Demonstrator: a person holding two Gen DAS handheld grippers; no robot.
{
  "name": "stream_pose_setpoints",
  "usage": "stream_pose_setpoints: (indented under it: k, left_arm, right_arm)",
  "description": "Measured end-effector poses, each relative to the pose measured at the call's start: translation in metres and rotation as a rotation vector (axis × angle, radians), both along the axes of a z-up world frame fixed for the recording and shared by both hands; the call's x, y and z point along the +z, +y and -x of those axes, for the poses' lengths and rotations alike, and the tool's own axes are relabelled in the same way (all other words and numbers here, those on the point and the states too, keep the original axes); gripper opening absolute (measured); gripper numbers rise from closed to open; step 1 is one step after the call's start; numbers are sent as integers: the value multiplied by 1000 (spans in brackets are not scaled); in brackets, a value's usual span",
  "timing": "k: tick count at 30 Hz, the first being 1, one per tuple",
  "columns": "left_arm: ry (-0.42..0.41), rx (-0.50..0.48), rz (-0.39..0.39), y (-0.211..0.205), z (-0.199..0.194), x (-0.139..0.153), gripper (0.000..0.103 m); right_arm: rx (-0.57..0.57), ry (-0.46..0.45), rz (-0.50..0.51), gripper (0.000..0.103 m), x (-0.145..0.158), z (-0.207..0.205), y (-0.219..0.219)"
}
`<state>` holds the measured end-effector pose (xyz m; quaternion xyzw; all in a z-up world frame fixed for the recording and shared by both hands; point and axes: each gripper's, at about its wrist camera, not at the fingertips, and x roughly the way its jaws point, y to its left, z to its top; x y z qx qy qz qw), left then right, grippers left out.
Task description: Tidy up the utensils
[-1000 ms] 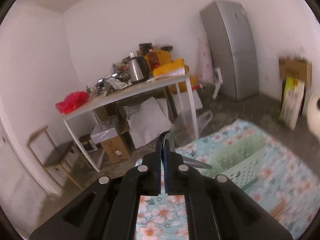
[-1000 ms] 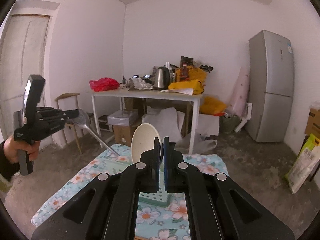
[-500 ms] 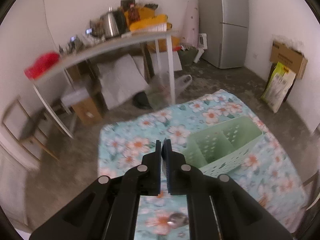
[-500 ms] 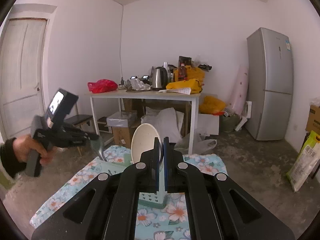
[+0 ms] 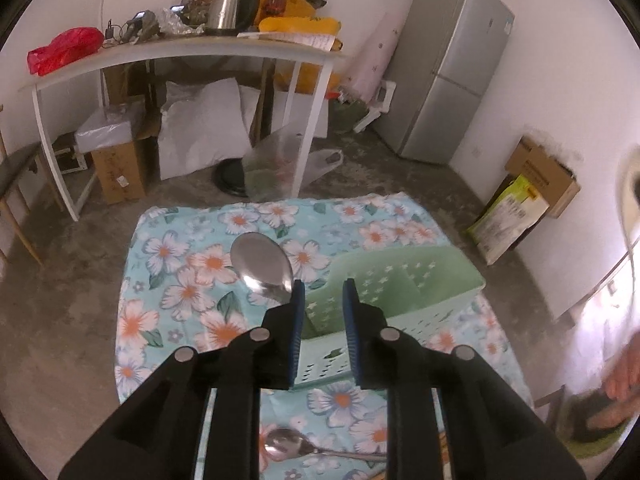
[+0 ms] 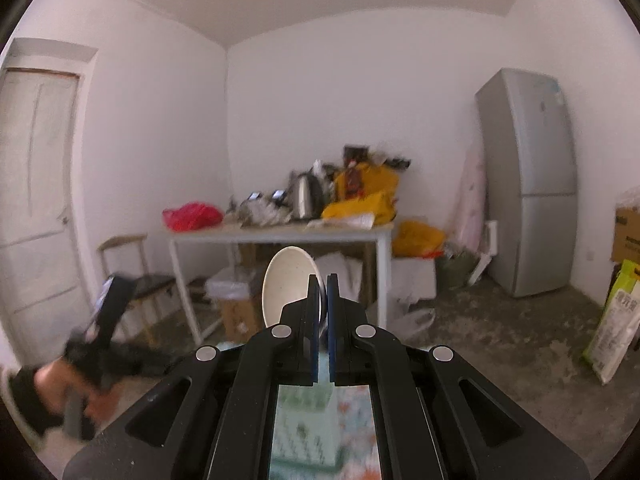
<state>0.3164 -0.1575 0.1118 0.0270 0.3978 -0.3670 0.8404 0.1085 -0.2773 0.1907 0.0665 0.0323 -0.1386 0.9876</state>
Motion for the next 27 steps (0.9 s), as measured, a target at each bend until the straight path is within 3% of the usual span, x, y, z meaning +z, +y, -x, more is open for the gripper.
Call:
stream_pose_setpoints:
  k: [4, 8, 17, 24, 27]
  left_arm:
    - [-24, 6, 40, 12, 10, 4, 18]
    - [-30, 13, 73, 30, 22, 6, 18]
    - [-20, 34, 90, 85, 64, -14, 19]
    - [18, 82, 113, 119, 92, -43, 19]
    - [46, 92, 136, 126, 102, -54, 20]
  right_arm:
    - [-89, -80, 40, 2, -3, -27, -1]
    - [-137, -92, 94, 2, -18, -54, 1]
    - [-188, 4, 314, 2, -82, -74, 27]
    - [-119, 106, 210, 4, -104, -42, 18]
    - [-118, 110, 156, 21, -101, -16, 18]
